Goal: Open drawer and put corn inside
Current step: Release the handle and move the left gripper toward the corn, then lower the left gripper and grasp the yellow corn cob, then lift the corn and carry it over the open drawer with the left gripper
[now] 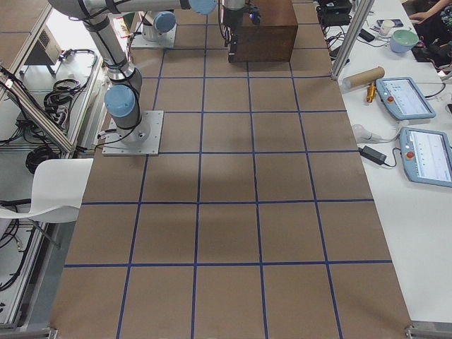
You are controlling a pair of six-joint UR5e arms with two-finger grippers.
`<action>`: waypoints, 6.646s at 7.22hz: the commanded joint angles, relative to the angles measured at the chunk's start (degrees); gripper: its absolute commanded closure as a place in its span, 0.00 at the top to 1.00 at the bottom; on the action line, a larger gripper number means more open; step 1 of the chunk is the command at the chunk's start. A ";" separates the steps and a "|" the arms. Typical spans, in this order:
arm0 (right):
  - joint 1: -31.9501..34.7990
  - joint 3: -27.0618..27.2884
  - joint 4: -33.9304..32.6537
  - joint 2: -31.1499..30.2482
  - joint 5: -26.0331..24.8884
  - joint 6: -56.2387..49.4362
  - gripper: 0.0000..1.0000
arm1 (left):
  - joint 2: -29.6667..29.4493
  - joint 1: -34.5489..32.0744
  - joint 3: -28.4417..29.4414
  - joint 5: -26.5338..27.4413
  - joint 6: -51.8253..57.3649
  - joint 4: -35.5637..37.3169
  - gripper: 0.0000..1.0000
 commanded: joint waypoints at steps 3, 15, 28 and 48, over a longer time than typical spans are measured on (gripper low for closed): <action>0.00 0.00 0.01 0.00 0.00 0.02 1.00 | 3.04 0.22 0.77 2.26 -0.11 -0.33 1.00; 0.00 0.00 0.01 0.00 0.00 -0.07 1.00 | -1.06 3.82 -4.38 17.86 8.59 19.48 1.00; 0.00 0.00 -0.08 0.00 0.00 -0.07 1.00 | -5.65 6.90 -6.79 13.80 13.42 25.51 0.00; 0.00 0.00 0.01 0.00 0.00 0.02 1.00 | 8.07 -17.97 -2.12 13.36 -14.79 9.60 0.33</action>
